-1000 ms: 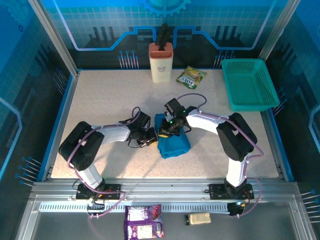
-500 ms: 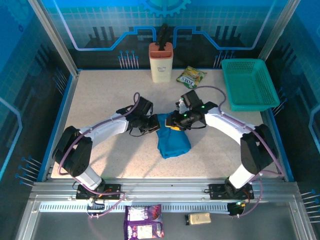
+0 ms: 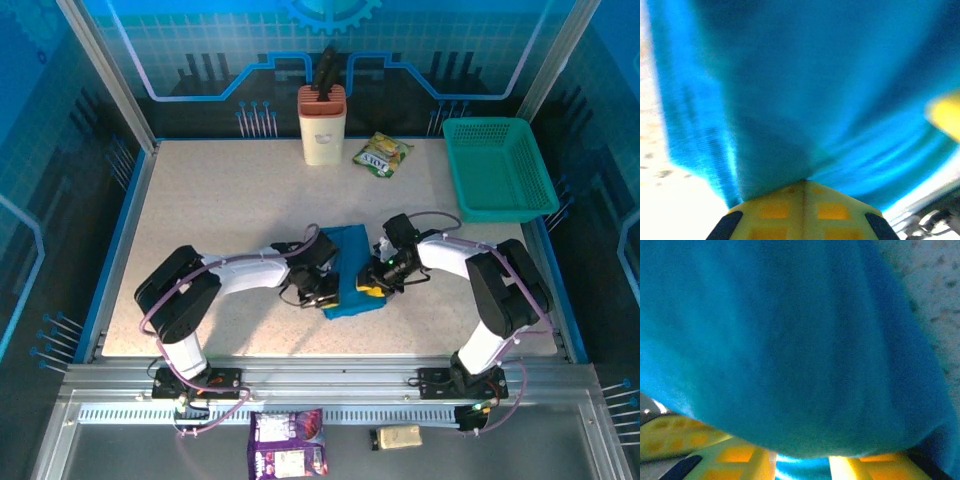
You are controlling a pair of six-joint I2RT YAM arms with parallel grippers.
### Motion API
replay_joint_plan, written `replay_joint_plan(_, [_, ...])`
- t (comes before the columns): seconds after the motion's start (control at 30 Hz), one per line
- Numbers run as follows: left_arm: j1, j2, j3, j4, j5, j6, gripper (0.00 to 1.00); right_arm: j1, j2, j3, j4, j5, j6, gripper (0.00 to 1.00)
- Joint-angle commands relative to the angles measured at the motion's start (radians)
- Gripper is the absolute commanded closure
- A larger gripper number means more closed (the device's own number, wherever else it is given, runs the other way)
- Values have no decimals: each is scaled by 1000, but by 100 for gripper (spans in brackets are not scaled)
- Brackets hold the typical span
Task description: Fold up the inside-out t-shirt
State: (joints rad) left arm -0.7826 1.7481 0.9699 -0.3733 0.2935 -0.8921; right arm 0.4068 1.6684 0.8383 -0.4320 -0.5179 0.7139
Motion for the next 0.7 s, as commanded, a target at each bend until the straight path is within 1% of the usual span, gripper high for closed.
replay_joint_plan(0.0, [21, -9, -48, -30, -30, -2, 96, 8, -32, -56, -7, 44, 16, 67])
replay_joint_plan(0.1, [81, -36, -76, -58, -74, 35, 96, 75, -96, -85, 17, 14, 86, 67])
replay_joint_plan(0.23, [193, -91, -67, -130, -148, 117, 96, 189, -110, -47, 76, -77, 174, 65])
replay_joint_plan(0.3, [246, -113, -43, -162, -172, 167, 95, 200, -122, -14, 92, -96, 186, 65])
replay_joint_plan(0.37, [288, -137, -7, -191, -184, 212, 94, 177, -138, 33, 69, -77, 162, 64])
replay_joint_plan(0.4, [295, -150, 10, -197, -182, 227, 93, 160, -137, 66, 47, -59, 139, 64])
replay_joint_plan(0.5, [272, -176, 77, -209, -159, 281, 91, 90, -99, 161, -26, -24, 54, 64])
replay_joint_plan(0.6, [198, -177, 112, -211, -129, 269, 91, 50, -40, 261, -55, -26, -14, 64])
replay_joint_plan(0.67, [138, -162, 118, -206, -104, 234, 91, 33, 18, 319, -55, -58, -48, 64])
